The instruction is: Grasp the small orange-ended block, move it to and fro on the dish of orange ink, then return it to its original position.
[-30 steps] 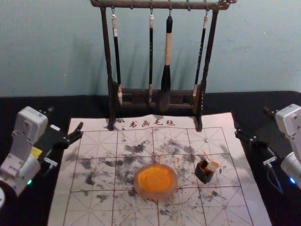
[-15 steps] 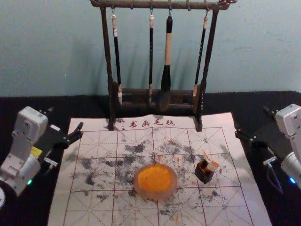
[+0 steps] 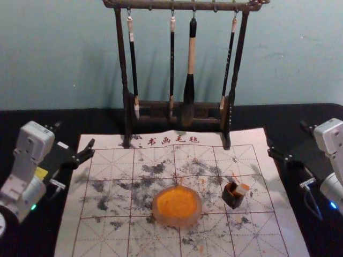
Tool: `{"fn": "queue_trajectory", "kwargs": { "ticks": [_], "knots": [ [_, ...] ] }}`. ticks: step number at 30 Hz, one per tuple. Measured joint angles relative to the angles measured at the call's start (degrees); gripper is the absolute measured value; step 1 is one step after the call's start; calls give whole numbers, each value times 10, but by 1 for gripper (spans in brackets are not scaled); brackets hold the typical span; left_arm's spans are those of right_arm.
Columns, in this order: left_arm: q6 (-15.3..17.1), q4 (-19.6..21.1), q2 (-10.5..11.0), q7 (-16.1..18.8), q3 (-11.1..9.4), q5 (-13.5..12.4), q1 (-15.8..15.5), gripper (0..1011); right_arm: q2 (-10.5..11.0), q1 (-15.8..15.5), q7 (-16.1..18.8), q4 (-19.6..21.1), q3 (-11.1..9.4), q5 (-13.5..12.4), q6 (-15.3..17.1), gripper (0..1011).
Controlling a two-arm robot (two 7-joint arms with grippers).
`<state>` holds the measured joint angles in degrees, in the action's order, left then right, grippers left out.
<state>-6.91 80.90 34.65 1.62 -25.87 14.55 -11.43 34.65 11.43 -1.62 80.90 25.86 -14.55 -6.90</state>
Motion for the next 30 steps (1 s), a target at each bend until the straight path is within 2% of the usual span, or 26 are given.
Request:
{"fn": "queue_trajectory", "kwargs": {
  "ticks": [17,21,25,30],
  "knots": [
    [0,0,0,0,0,0,0,1001,-2,1,6,-1,-4,2,-5,1003],
    [0,0,0,0,0,0,0,1001,-2,-1,22,3,-15,-3,-18,1003],
    [0,0,0,0,0,0,0,1001,9,-12,46,22,-27,-17,-27,1003],
    [0,0,0,0,0,0,0,1001,45,-43,106,65,-41,-44,-38,1003]
  ]
}}
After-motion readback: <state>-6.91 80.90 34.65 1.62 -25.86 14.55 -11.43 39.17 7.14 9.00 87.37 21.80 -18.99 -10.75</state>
